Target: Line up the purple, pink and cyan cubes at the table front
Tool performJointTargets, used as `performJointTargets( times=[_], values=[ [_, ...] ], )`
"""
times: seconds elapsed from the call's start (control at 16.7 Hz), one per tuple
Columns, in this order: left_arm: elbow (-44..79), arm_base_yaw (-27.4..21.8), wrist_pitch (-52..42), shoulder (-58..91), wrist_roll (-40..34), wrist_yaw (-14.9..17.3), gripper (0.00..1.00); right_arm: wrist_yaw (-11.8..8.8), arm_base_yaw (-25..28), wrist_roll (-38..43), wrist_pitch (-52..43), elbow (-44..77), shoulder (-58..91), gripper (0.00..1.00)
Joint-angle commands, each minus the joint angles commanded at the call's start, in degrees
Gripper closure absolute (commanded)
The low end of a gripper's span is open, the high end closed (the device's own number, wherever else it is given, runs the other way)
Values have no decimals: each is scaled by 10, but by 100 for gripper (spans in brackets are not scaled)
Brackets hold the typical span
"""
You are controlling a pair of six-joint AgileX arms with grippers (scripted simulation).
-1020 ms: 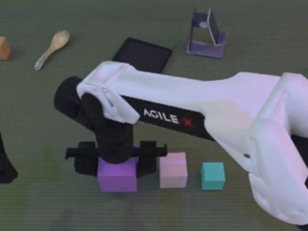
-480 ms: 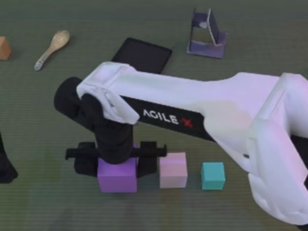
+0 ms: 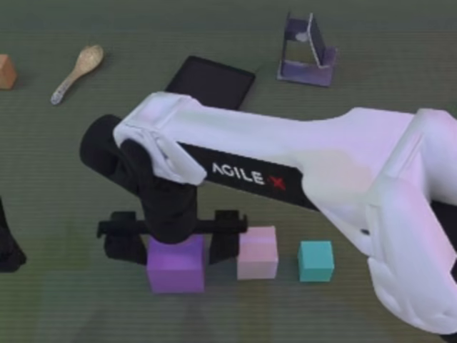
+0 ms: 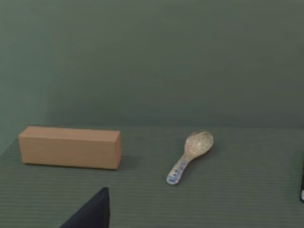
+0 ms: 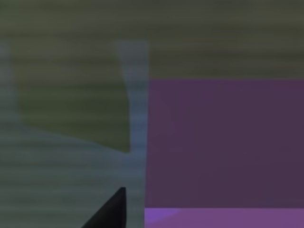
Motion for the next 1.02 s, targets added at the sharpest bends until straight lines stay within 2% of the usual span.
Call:
performJointTargets(
  times=[0.54,0.84,1.02],
  values=[
    [0,0,0,0,0,0,0,0,1,0,-10,10,0,0],
    [0,0,0,0,0,0,0,0,4,1,-121,117,-1,0],
    [0,0,0,0,0,0,0,0,4,0,-155,151,-4,0]
  ],
)
